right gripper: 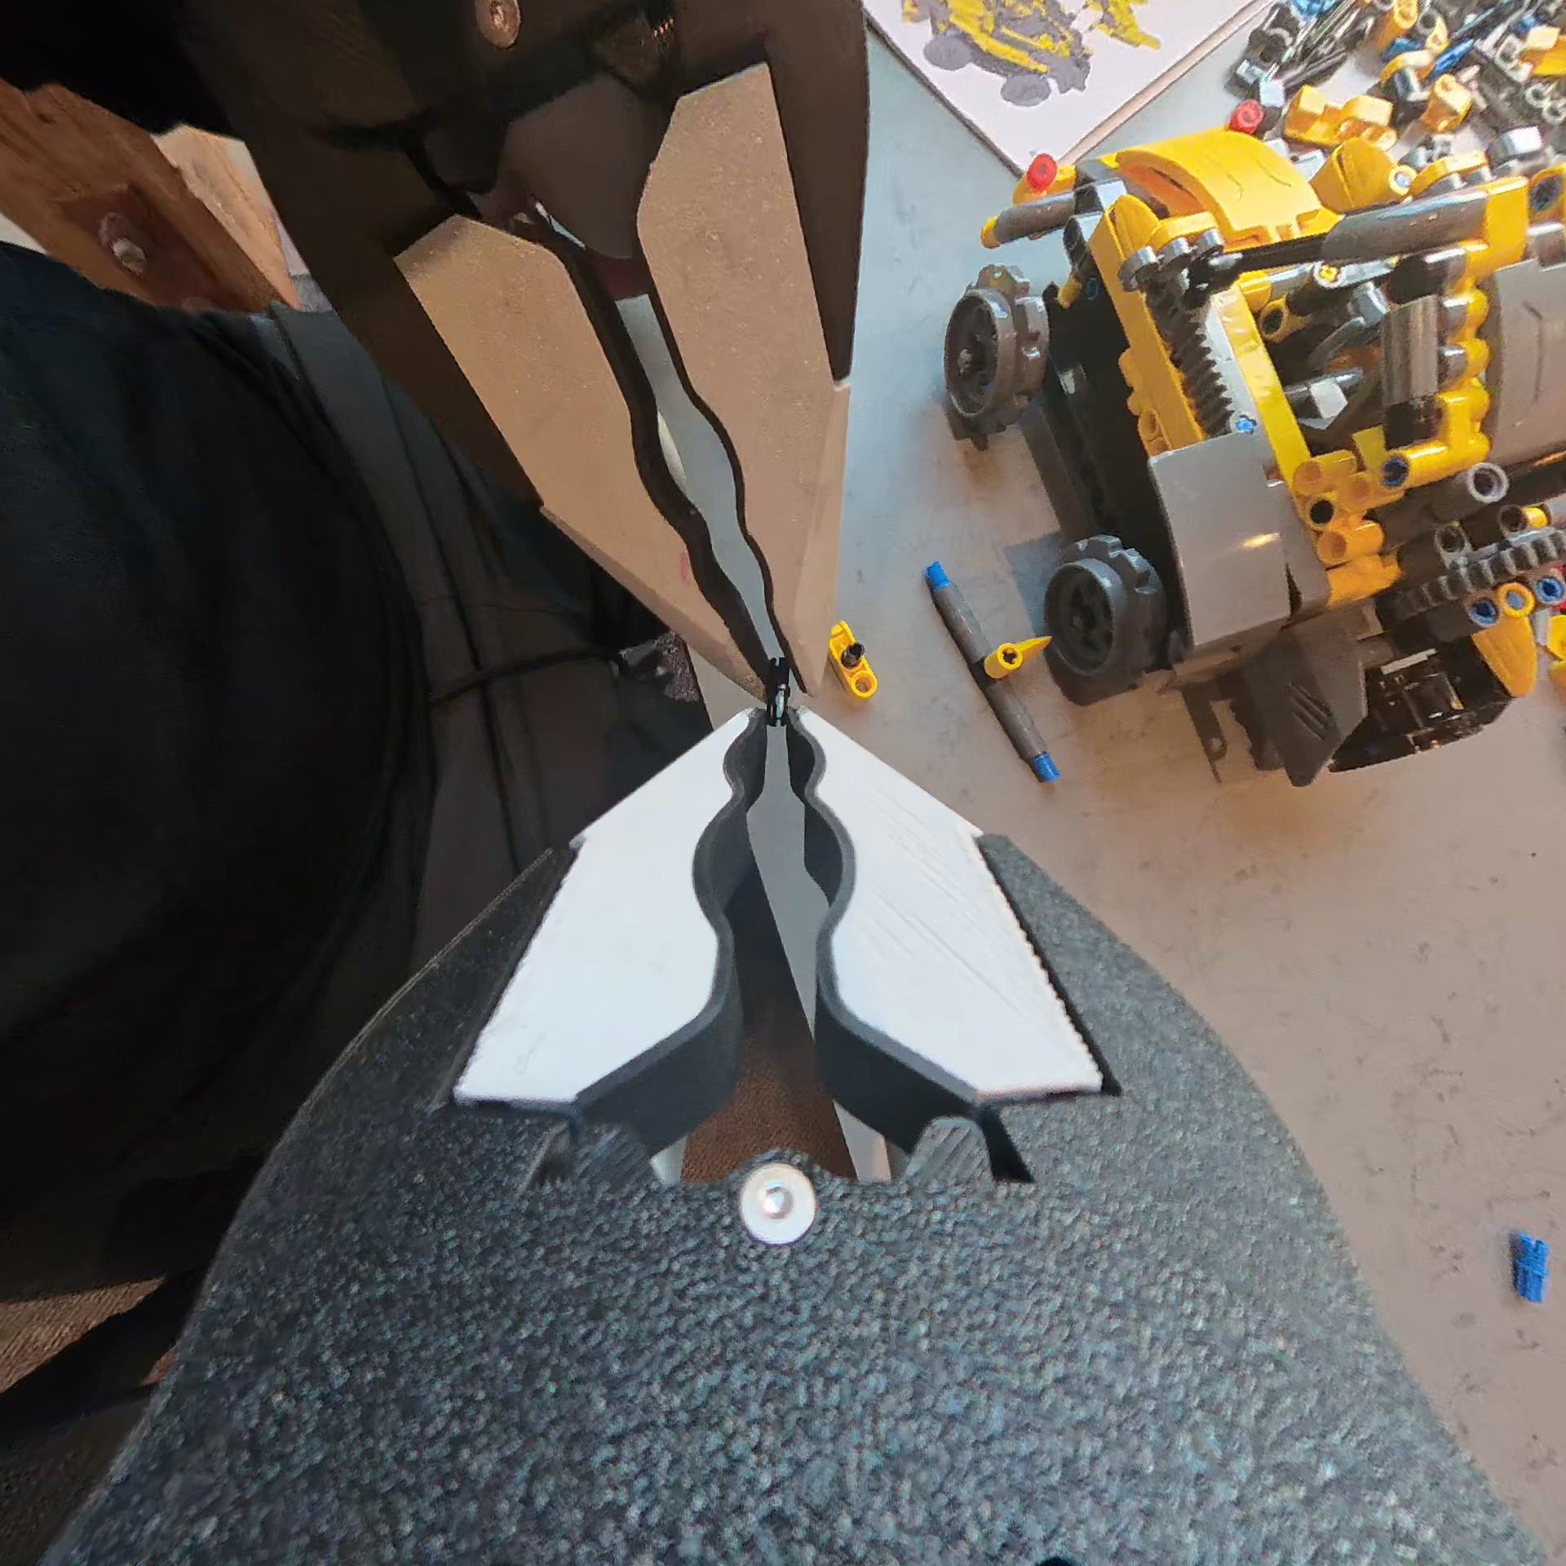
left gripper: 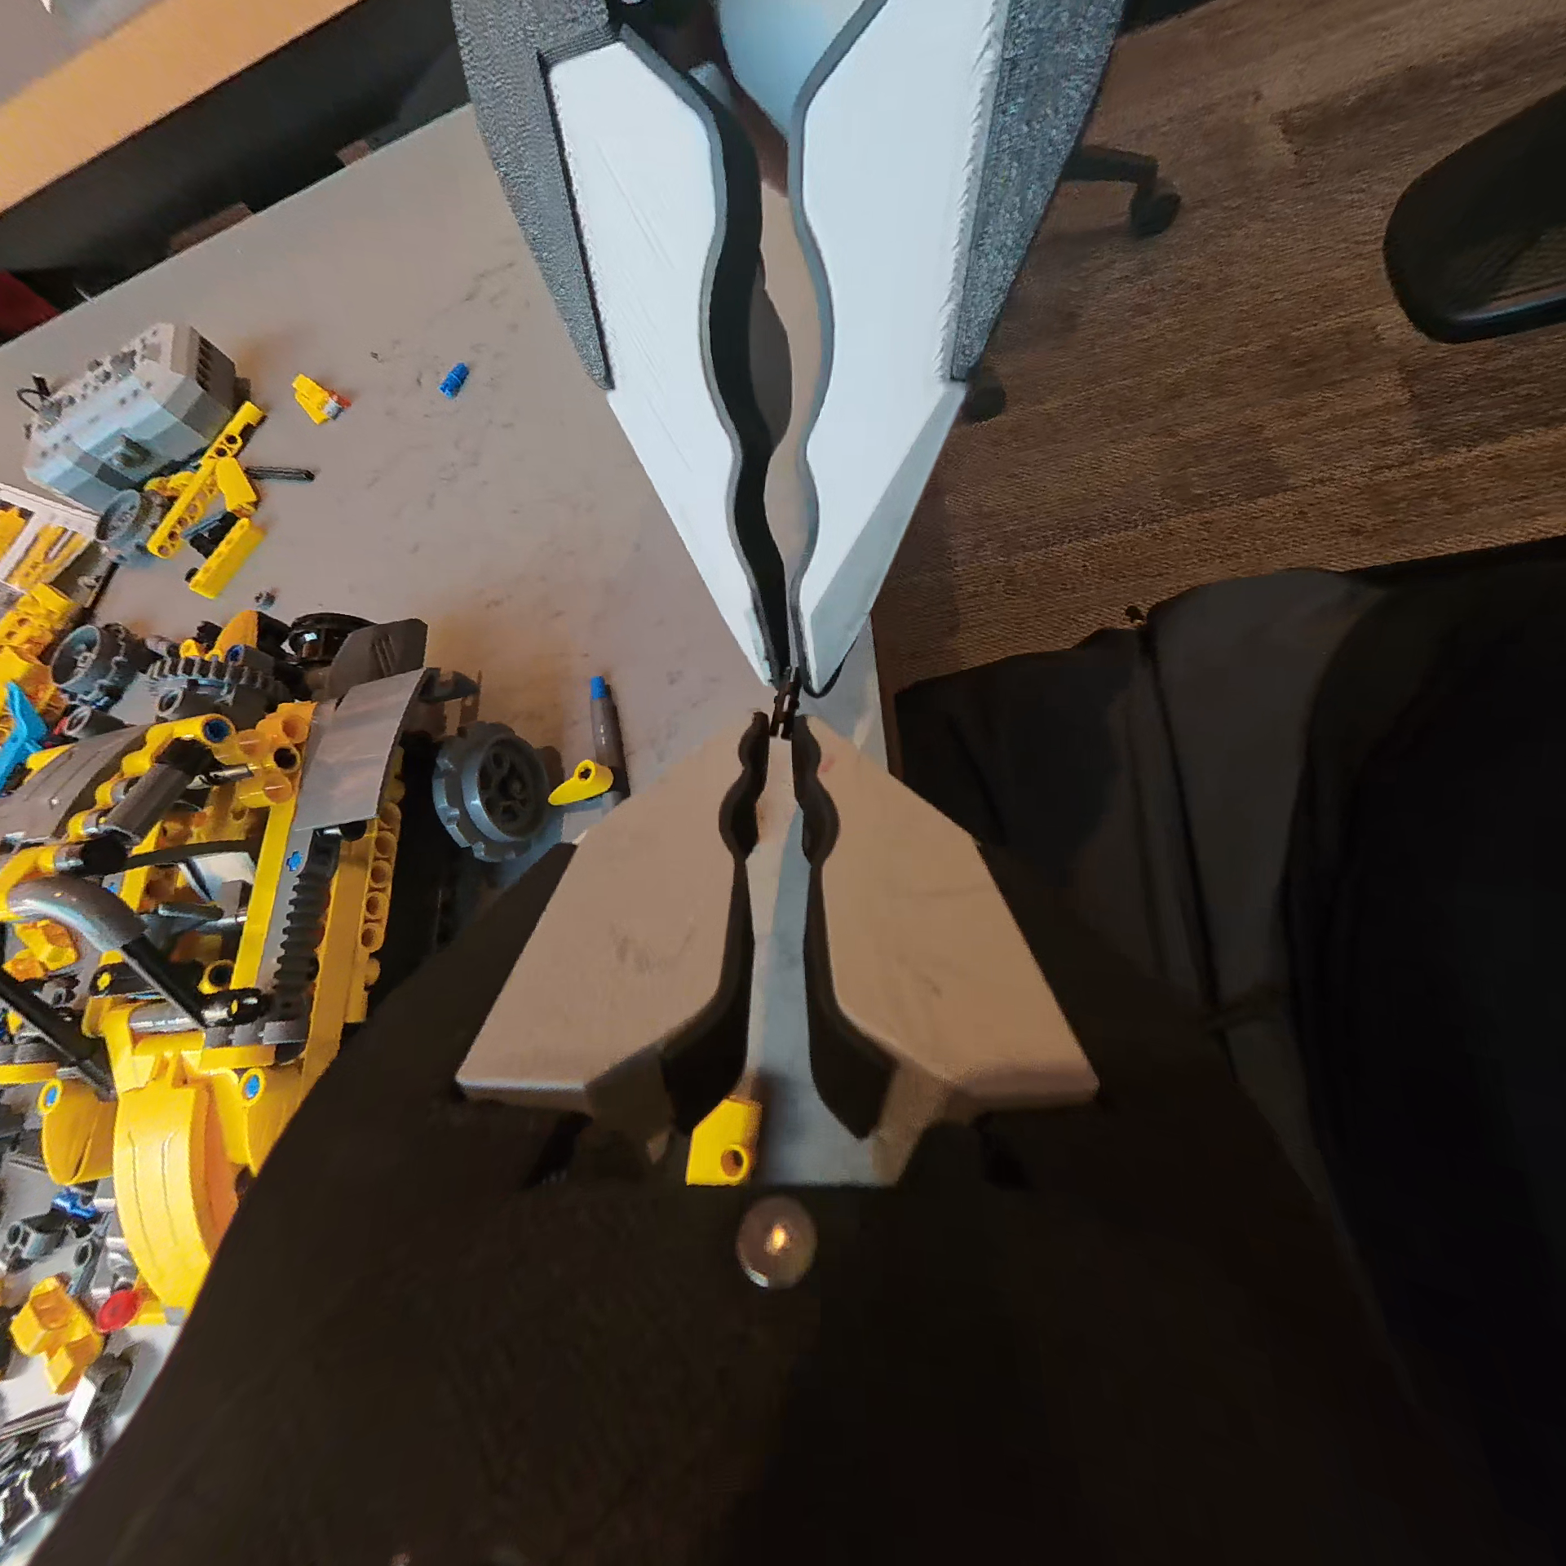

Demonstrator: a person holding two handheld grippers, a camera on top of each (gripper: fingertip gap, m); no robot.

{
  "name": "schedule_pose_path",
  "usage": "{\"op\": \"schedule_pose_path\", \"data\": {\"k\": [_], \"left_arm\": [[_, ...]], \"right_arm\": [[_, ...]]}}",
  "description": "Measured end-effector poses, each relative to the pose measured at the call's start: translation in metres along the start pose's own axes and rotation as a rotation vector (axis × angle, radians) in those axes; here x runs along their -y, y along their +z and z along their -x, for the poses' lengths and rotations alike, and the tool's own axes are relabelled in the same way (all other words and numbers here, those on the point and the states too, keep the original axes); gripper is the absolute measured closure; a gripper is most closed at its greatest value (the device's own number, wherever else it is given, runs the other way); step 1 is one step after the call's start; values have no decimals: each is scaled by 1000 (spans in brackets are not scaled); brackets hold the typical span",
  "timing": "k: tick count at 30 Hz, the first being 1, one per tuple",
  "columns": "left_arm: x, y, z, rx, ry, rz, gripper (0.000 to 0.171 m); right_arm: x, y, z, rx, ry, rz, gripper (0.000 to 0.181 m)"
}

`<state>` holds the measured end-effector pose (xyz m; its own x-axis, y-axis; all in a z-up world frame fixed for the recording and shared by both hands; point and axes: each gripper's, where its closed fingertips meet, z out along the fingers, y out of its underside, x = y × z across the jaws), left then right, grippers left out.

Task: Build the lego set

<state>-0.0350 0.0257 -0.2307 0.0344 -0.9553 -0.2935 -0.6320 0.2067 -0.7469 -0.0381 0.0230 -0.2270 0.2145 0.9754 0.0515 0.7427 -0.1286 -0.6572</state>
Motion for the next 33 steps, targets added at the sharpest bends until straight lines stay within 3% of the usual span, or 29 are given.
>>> {"op": "schedule_pose_path", "data": {"k": [3,7,10,19,33], "left_arm": [[7,-4,2,12,-19,-64,170],[13,-8,6,2,-79,-120,170],[21,-12,5,-26,-115,-173,170],[34,-17,-1,-54,-105,-241,171],[38,-21,-5,-97,-130,-285,170]], "right_arm": [[8,-8,-1,-22,-4,-103,176],[15,-23,3,-21,14,-243,162],[17,-31,5,-72,-22,-294,163],[25,-37,4,-106,-42,-325,174],[29,-37,9,-136,-117,-291,176]]}}
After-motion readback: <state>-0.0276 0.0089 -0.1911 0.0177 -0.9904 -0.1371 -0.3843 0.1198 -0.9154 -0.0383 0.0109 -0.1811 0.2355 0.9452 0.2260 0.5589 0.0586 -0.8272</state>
